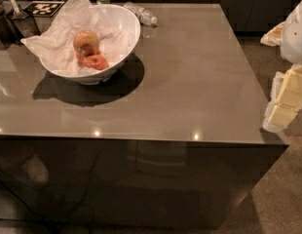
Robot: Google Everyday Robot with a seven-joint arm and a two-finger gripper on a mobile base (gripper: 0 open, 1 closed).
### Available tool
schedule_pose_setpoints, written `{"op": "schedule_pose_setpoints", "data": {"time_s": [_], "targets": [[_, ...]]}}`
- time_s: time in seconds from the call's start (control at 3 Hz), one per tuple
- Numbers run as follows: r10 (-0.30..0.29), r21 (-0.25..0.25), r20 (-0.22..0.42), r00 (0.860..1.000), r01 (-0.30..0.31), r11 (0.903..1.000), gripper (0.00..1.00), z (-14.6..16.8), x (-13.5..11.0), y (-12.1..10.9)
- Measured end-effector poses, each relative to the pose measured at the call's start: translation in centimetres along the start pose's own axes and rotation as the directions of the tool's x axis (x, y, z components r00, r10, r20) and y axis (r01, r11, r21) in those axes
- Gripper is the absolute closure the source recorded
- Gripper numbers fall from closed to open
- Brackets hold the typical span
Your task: Pick apple from white bowl
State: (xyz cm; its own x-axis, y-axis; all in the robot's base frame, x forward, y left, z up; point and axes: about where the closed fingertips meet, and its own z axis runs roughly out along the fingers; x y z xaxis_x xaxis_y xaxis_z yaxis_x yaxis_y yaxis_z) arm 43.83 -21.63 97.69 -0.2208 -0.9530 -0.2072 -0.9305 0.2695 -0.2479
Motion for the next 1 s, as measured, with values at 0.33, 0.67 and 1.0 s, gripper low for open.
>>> {"op": "schedule_pose_setpoints", "data": {"time_s": [0.33,0.67,1.0], "targets": [[-0.002,0.001,0.001,1.0,0.002,1.0,0.0,-0.1,-0.1,0.0],[-0.08,-0.026,0.041,0.996,0.081,0.9964,0.0,-0.5,-3.8,-0.6],[-0.184,-0.048,0.089,0.979,0.188,0.9809,0.0,-0.8,-8.2,-1.1]]}}
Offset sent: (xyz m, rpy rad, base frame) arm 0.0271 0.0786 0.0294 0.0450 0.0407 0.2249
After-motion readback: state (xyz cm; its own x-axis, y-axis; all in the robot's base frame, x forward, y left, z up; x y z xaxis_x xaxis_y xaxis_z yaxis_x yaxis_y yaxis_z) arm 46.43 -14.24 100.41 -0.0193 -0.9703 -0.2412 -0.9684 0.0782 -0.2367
